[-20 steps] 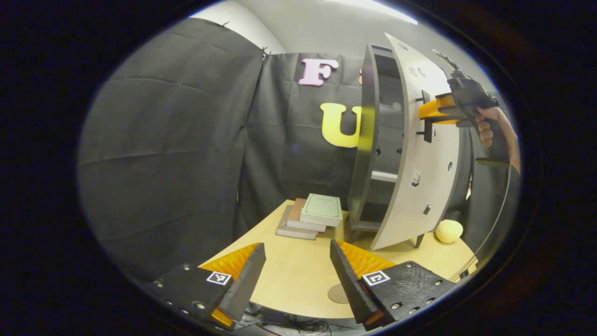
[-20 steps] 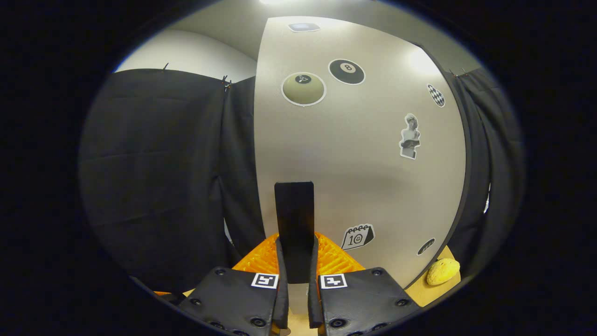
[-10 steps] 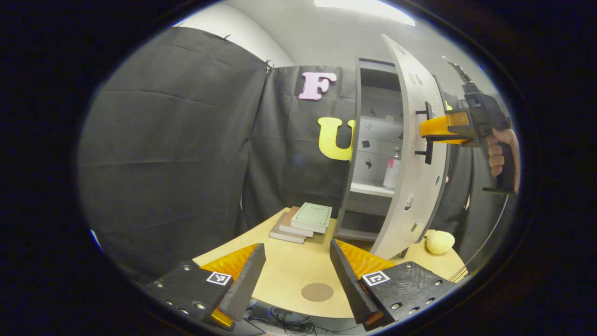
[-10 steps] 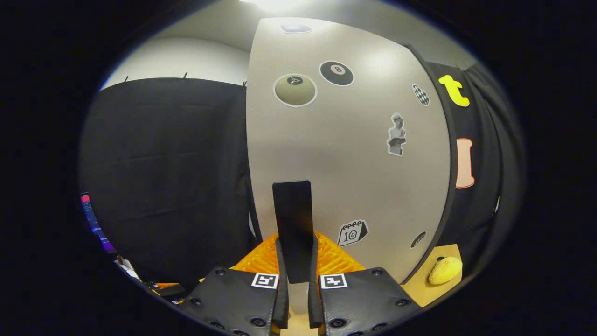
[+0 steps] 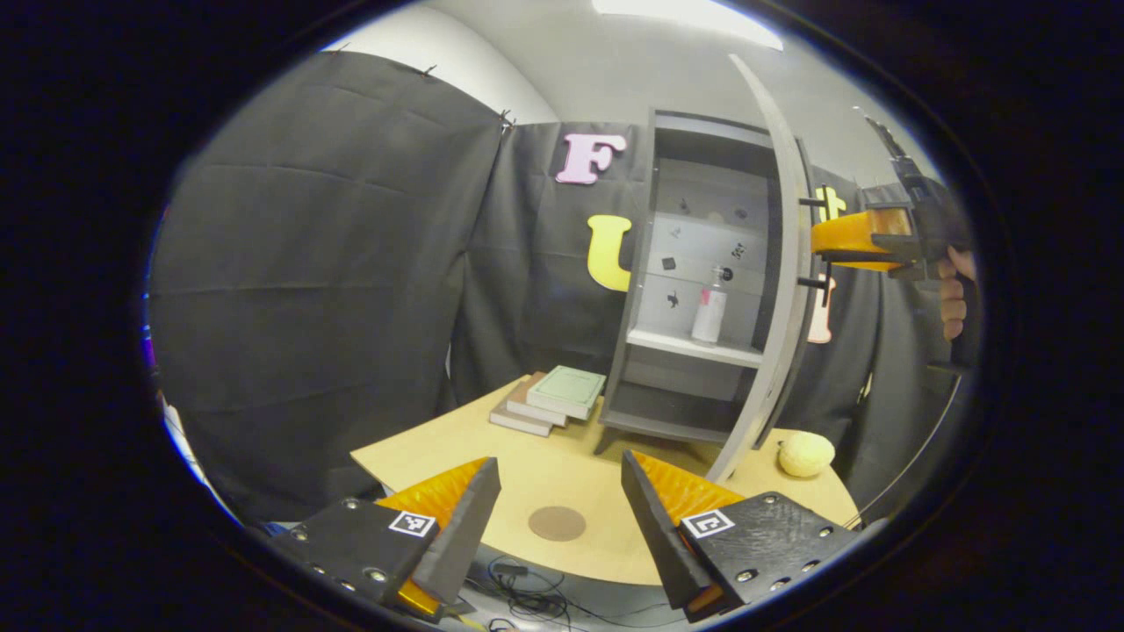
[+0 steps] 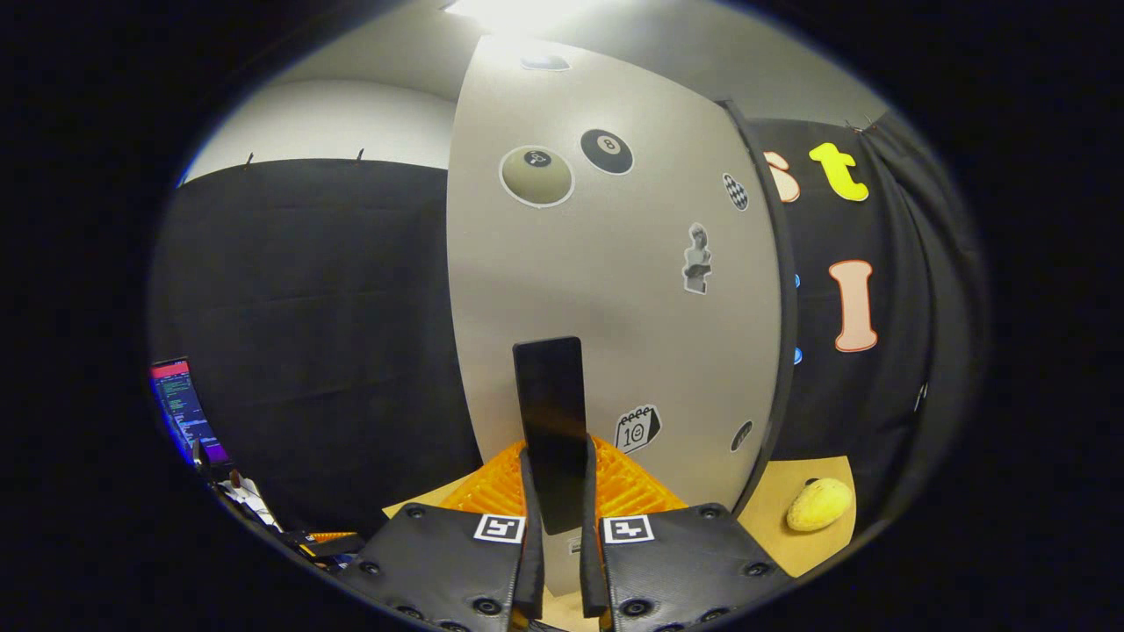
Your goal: Open the cabinet door with the right hand, grasp the bottle in the cabinet with the left hand and place it on the coaster, then close the cabinet door with the right hand.
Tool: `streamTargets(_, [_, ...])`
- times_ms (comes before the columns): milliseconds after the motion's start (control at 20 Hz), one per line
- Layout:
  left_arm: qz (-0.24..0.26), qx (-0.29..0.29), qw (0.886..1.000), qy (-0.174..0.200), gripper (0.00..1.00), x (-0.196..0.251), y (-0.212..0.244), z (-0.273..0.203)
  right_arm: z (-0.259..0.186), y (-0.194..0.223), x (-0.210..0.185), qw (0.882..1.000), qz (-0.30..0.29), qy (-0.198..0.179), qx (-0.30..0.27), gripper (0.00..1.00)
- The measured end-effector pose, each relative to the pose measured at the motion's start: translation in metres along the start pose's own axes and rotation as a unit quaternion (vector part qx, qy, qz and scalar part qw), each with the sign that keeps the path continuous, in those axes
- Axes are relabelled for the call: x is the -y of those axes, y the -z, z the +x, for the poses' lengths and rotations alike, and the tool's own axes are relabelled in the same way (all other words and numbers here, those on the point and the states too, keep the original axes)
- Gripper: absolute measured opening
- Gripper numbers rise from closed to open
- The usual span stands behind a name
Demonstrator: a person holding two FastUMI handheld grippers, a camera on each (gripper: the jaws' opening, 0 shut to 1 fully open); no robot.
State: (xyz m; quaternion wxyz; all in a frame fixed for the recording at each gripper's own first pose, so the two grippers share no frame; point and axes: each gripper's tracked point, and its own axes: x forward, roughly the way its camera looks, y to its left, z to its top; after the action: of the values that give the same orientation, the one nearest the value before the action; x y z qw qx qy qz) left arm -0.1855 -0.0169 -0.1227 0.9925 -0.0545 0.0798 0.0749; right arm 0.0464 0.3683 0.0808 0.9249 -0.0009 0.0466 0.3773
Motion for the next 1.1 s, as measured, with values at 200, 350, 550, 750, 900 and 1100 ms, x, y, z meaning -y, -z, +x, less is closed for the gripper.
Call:
streamTargets(200, [0.012,-0.002,1.000,0.020,0.84,0.019,0.003,-0.001,-0.006,0.000,0.006,1.000,0.005,0.016,0.003,0.18])
streamTargets(350, [0.025,0.000,0.999,0.035,0.84,0.030,0.001,0.000,-0.013,0.000,0.013,1.000,0.005,0.029,0.008,0.18])
streamTargets(550, [0.029,-0.002,0.998,0.055,0.84,0.046,0.003,0.005,-0.031,-0.001,0.027,0.999,0.010,0.050,0.016,0.18])
streamTargets(750, [0.028,0.002,0.995,0.101,0.84,0.079,0.003,0.006,-0.040,-0.003,0.044,0.996,0.011,0.080,0.022,0.18])
streamTargets(900, [0.050,0.004,0.991,0.126,0.84,0.103,0.005,0.004,-0.042,-0.003,0.061,0.993,0.007,0.119,0.026,0.09])
streamTargets(1100, [0.065,-0.001,0.984,0.163,0.84,0.137,0.012,0.002,-0.048,-0.002,0.083,0.986,0.016,0.161,0.031,0.07])
